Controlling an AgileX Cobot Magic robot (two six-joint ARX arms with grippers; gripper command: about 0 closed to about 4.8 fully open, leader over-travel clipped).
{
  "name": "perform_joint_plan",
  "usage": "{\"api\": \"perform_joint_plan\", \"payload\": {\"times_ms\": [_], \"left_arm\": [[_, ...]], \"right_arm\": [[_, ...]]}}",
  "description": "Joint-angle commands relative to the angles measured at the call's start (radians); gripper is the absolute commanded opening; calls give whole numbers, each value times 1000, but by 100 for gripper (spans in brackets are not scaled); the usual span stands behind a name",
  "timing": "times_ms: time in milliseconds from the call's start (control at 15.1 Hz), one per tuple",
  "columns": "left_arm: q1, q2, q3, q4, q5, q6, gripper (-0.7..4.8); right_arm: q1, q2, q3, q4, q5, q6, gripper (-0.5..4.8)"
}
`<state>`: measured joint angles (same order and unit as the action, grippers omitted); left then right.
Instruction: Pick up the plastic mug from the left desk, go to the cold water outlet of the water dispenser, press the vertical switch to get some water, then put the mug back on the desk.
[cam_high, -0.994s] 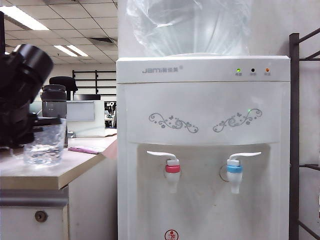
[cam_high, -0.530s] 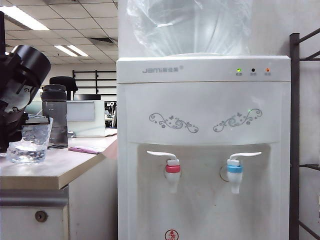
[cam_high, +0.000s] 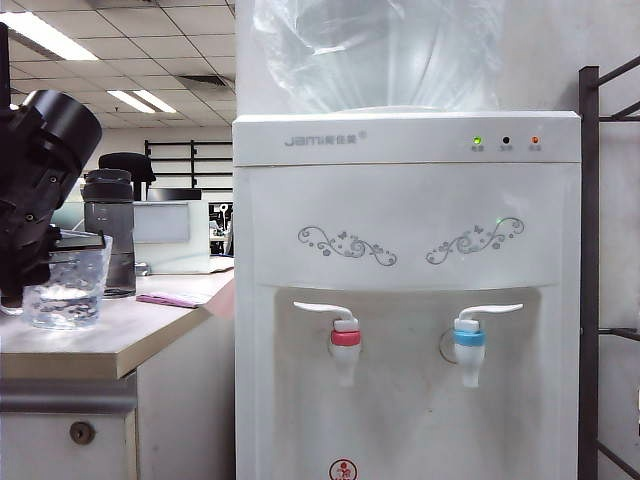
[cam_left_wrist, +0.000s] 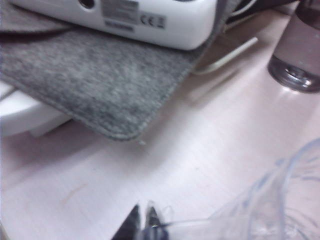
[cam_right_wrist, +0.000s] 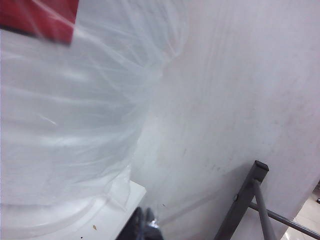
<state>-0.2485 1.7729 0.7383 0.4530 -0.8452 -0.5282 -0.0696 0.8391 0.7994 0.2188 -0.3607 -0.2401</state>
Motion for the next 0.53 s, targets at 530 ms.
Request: {"api": "perform_joint_plan", "payload": {"times_ms": [530], "left_arm": [[2, 34, 2, 113, 109, 109, -6]], "right_arm": [[1, -3, 5, 17, -27, 5, -1]]}}
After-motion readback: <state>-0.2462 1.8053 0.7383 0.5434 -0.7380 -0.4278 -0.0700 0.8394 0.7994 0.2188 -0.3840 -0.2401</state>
